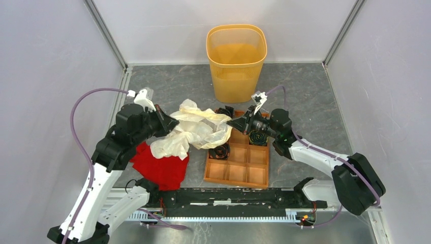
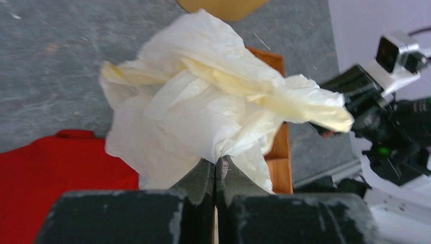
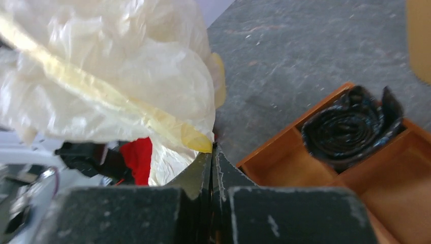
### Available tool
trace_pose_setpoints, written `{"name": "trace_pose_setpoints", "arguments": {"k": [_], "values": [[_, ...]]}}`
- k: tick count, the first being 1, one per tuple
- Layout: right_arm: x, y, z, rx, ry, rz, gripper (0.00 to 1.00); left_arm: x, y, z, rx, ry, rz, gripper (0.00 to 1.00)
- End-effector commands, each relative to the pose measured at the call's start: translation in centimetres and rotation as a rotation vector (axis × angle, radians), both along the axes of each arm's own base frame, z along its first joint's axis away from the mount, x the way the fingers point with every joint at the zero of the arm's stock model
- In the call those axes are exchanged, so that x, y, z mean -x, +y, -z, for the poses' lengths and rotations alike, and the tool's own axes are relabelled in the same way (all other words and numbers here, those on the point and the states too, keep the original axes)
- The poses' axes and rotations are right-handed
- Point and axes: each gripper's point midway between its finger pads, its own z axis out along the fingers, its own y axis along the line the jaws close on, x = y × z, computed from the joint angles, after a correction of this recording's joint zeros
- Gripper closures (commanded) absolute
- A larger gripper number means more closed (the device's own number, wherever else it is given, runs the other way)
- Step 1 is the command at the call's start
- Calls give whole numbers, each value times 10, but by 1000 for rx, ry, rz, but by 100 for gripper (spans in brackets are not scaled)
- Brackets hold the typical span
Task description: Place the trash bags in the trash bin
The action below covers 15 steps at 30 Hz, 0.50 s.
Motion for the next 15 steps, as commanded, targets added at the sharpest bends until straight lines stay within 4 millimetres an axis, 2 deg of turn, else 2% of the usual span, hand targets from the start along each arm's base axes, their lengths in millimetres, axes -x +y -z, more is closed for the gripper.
{"name": "trace_pose_setpoints", "arguments": {"k": [1, 4, 6, 9, 12, 15], "values": [[41, 3, -36, -143, -39, -263, 100, -22, 36, -7, -148, -34, -177, 98], [46, 3, -37, -134, -40, -295, 100, -35, 36, 0, -219, 5, -173, 97], [40, 4, -38, -125, -21, -275, 100, -36, 17, -1, -206, 20, -65, 89], [36, 7, -49, -152, -14, -276, 100, -23, -12, -2, -147, 26, 123, 61], [29, 11, -60, -175, -5, -266, 99, -2, -26, 11, -91, 54, 235, 26], [29, 12, -69, -219, 11, -270, 100, 11, -30, 32, -57, 113, 260, 9]]}}
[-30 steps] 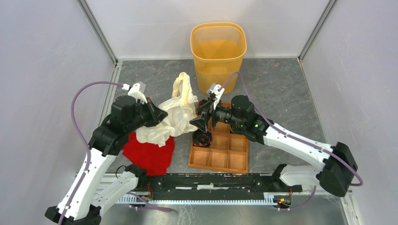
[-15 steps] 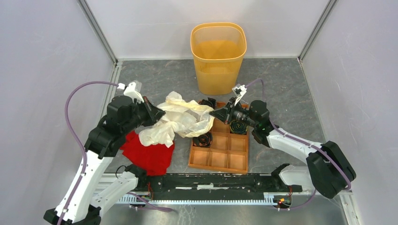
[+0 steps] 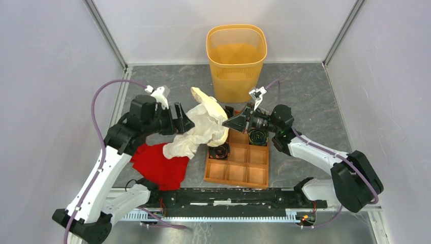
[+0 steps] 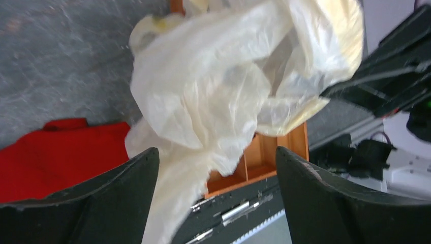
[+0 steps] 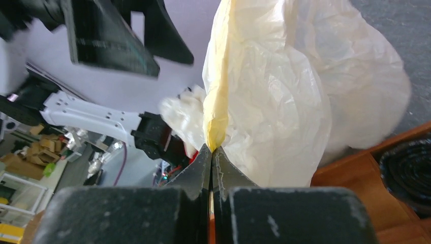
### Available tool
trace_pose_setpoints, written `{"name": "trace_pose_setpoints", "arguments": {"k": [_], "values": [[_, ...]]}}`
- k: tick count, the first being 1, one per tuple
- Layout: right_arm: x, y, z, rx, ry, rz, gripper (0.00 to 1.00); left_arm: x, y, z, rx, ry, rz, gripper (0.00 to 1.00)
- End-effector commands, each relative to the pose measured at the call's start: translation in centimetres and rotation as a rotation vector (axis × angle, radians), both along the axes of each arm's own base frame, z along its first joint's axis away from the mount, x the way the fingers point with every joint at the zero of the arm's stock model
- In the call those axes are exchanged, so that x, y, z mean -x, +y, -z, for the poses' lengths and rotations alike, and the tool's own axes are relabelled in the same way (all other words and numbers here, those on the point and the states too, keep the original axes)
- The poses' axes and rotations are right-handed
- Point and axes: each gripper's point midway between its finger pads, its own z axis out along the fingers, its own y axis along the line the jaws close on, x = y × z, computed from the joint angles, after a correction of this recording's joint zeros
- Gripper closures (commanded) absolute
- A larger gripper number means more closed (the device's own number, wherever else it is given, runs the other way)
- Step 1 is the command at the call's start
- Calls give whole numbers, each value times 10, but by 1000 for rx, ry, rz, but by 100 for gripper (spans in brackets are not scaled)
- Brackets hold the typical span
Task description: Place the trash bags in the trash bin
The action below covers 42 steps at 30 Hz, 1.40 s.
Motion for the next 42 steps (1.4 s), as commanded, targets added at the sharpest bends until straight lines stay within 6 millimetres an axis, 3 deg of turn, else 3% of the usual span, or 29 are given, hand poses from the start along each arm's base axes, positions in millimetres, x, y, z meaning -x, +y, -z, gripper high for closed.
{"name": "trace_pose_setpoints", "arguments": {"k": [1, 5, 13, 22, 24, 29, 32, 36, 39, 42], "values": [[-2, 4, -41, -111, -39, -18, 100, 28, -15, 13, 81, 29, 131, 4], [-7, 4, -50, -137, -31, 5, 100, 33, -14, 37, 92, 88, 105, 0], [-10, 8, -69, -172, -37, -11, 100, 27, -17, 66, 83, 130, 96, 0], [-24, 14, -86, -197, -40, 9, 100, 40, -43, 96, 153, 210, 174, 0], [-26, 16, -92, -217, -33, 0, 99, 37, -45, 97, 152, 195, 164, 9], [-24, 18, -101, -250, -34, -35, 99, 26, -46, 88, 139, 152, 146, 63], [-25, 19, -93, -211, -46, -31, 100, 22, -40, 79, 110, 120, 131, 95], [-48, 19, -57, 17, -86, 53, 99, 26, -27, 56, 51, 65, 129, 98], [-84, 1, -27, 313, -145, 206, 88, 38, -30, 17, 91, -10, 205, 98], [-106, -13, -40, 493, -238, 251, 79, 49, -30, -22, 130, -51, 230, 98]]}}
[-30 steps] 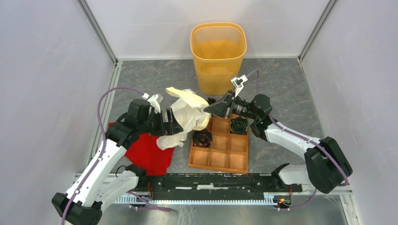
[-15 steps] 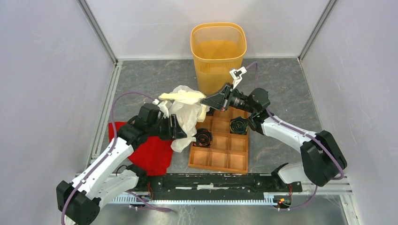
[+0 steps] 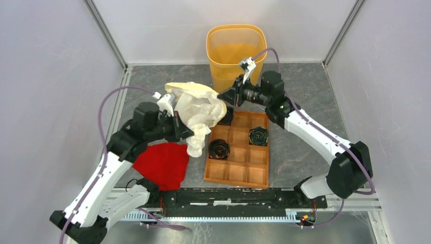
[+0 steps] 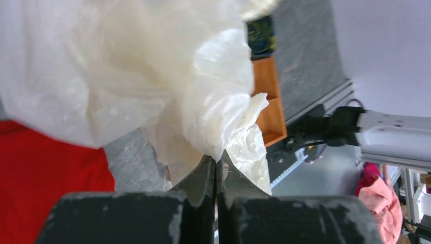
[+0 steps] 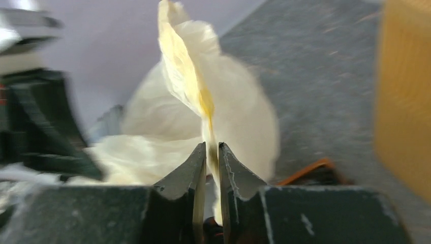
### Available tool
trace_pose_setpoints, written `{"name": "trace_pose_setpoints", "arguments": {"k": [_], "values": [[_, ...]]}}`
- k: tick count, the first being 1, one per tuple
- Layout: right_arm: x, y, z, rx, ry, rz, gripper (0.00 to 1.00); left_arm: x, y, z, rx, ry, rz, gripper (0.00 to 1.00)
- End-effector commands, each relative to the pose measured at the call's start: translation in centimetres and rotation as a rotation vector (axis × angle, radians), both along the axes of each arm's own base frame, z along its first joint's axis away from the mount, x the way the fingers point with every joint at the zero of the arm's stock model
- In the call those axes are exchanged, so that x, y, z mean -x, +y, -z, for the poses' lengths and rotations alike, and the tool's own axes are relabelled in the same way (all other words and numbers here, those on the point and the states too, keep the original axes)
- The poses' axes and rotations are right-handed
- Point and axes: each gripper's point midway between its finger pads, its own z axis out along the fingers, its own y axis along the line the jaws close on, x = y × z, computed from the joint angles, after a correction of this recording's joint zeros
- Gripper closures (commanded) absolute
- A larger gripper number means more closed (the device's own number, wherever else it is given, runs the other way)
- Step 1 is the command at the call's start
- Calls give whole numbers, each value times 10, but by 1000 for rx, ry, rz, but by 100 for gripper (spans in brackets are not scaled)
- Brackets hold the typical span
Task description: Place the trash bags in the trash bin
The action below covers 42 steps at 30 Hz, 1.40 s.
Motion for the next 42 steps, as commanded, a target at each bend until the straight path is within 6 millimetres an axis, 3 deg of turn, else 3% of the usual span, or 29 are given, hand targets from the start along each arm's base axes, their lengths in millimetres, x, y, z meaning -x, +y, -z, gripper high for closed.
{"name": "trace_pose_setpoints", "arguments": {"k": [1, 5, 8, 13, 20, 26, 33, 35, 36, 40, 42], "values": [[-34, -34, 7, 392, -151, 116, 74, 16, 3, -66, 45, -117, 61, 98], [-27, -38, 0, 399, -174, 100, 51, 18, -6, -89, 113, -58, 49, 98], [1, -33, -3, 298, -154, 28, 38, 18, -17, -105, 193, -34, 53, 98], [45, -35, -18, 46, -189, -15, 7, 17, -24, -134, 275, -82, 71, 98], [56, -19, -15, -104, -103, -112, 9, 30, -32, -153, 338, -150, 177, 98], [53, -9, -19, -186, -86, -148, 8, 69, -39, -176, 414, -287, 426, 98], [69, 6, -25, -237, -99, -221, 6, 89, -36, -188, 436, -361, 522, 98], [75, 11, -27, -259, -85, -226, 10, 89, -37, -187, 436, -360, 528, 98], [75, 11, -27, -266, -77, -213, 18, 89, -37, -186, 436, -359, 532, 98], [57, -3, -20, -303, -21, -67, 60, 95, -36, -187, 439, -376, 561, 98], [43, -10, -8, -324, 63, 8, 87, 103, -33, -195, 455, -422, 581, 98]]}}
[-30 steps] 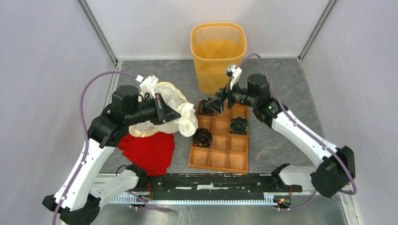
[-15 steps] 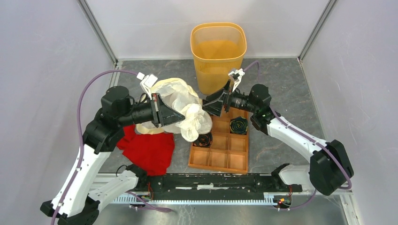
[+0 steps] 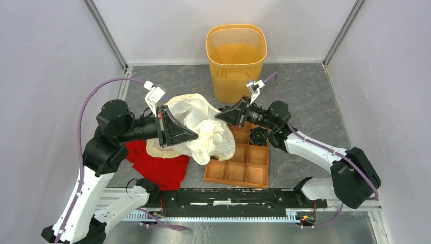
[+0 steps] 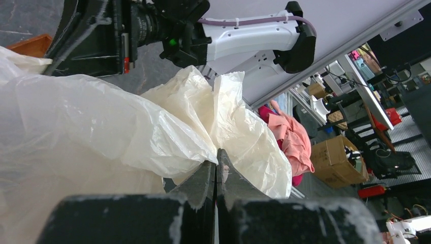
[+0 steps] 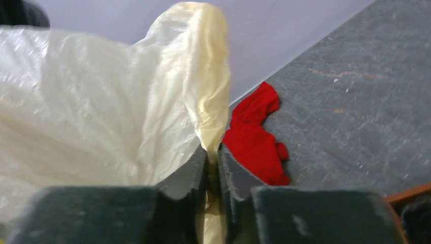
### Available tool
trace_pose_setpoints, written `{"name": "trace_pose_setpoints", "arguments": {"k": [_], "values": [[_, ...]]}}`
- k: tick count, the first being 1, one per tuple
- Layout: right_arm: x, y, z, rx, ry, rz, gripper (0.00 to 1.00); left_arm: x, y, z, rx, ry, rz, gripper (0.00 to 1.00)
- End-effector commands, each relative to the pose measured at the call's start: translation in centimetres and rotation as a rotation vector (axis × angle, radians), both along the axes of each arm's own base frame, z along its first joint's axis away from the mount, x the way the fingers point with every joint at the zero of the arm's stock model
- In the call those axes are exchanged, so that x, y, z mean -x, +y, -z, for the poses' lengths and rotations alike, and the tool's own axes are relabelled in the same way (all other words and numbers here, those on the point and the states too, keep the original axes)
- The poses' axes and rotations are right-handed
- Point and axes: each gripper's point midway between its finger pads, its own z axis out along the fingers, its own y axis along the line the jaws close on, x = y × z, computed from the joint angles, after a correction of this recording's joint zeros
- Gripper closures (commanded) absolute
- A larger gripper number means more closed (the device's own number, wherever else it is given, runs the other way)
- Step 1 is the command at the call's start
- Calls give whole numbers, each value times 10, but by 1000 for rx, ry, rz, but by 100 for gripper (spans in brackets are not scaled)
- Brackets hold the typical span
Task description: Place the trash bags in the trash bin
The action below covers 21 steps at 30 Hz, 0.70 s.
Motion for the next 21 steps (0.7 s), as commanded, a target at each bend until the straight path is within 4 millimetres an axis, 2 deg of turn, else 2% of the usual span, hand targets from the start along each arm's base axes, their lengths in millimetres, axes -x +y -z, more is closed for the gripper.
{"name": "trace_pose_setpoints", "arguments": {"k": [1, 2, 5, 9, 11, 14, 16, 19, 21], "values": [[-30, -20, 2, -97, 141, 163, 98, 18, 3, -20, 60, -158, 72, 98], [-34, -21, 9, -106, 187, 161, 100, 21, 5, -26, 80, -180, 69, 98], [-28, -18, 14, -178, 269, 74, 99, 23, 11, -45, 134, -245, 19, 98], [-23, -13, 21, -236, 348, -6, 98, 20, 22, -84, 233, -342, -102, 98], [-23, -10, 25, -233, 353, -21, 96, -2, 40, -104, 283, -362, -303, 98], [-28, -8, 37, -184, 335, 14, 91, -40, 80, -122, 374, -331, -649, 98], [-35, -5, 53, -93, 319, 59, 86, -52, 101, -129, 440, -309, -788, 98], [-49, -5, 78, 87, 267, 150, 74, -64, 121, -139, 524, -268, -915, 98], [-54, -10, 84, 200, 199, 197, 63, -77, 133, -140, 560, -215, -1005, 98]]}}
